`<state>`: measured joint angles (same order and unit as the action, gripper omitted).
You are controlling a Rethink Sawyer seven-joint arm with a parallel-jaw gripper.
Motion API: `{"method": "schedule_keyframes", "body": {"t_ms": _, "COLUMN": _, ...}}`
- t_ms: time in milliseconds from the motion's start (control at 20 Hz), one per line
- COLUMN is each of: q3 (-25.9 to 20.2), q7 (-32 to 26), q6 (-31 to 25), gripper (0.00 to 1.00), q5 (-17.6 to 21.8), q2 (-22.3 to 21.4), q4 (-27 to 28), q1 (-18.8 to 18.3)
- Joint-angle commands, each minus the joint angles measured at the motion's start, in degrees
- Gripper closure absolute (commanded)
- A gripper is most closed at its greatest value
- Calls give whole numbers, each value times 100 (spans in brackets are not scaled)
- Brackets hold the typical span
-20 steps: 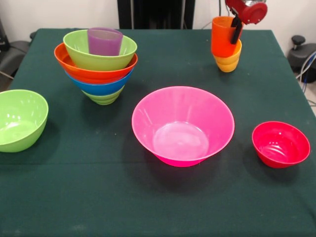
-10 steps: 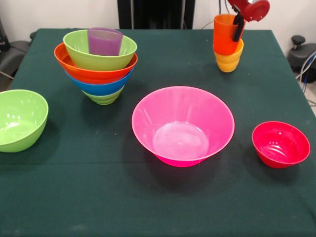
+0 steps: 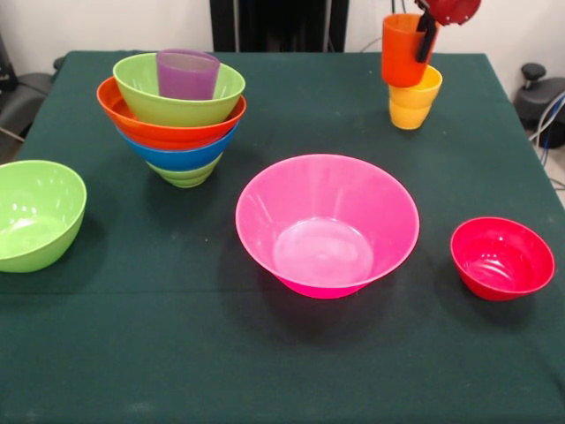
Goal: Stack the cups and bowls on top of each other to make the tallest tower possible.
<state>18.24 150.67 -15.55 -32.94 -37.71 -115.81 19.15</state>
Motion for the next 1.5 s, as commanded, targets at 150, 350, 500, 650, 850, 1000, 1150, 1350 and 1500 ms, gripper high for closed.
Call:
{"method": "schedule_keyframes", "body": {"t_ms": 150, "q3": -631, "q7": 946, "q6": 254, "gripper": 100, "q5": -138, "q2": -10, "q4": -394, "q1": -111}}
{"method": "schedule_keyframes", "body": {"t_ms": 350, "q3": -615, "q7": 954, "q6": 242, "gripper": 100, "q5": -138, "q2": -11, "q4": -385, "q1": -97}}
{"method": "schedule_keyframes", "body": {"t_ms": 500, "q3": -662, "q7": 1015, "q6": 301, "gripper": 100, "q5": -181, "q2": 29, "q4": -382, "q1": -72}}
{"method": "schedule_keyframes", "body": {"t_ms": 650, "q3": -614, "q7": 1105, "q6": 253, "gripper": 100, "q5": -222, "q2": 116, "q4": -294, "q1": 22}}
{"method": "schedule_keyframes", "body": {"t_ms": 850, "q3": -566, "q7": 1217, "q6": 208, "gripper": 100, "q5": -290, "q2": 191, "q4": -215, "q1": 141}}
{"method": "schedule_keyframes", "body": {"t_ms": 1000, "q3": -525, "q7": 1268, "q6": 142, "gripper": 100, "q5": -329, "q2": 227, "q4": -156, "q1": 206}}
{"method": "schedule_keyframes", "body": {"t_ms": 1150, "q3": -451, "q7": 1307, "q6": 61, "gripper": 100, "q5": -365, "q2": 261, "q4": -76, "q1": 291}}
{"method": "schedule_keyframes", "body": {"t_ms": 1350, "q3": -425, "q7": 1295, "q6": 54, "gripper": 100, "q5": -408, "q2": 297, "q4": -49, "q1": 330}}
{"method": "schedule_keyframes", "body": {"t_ms": 1500, "q3": -393, "q7": 1283, "q6": 16, "gripper": 100, "q5": -438, "q2": 315, "q4": -27, "q1": 366}}
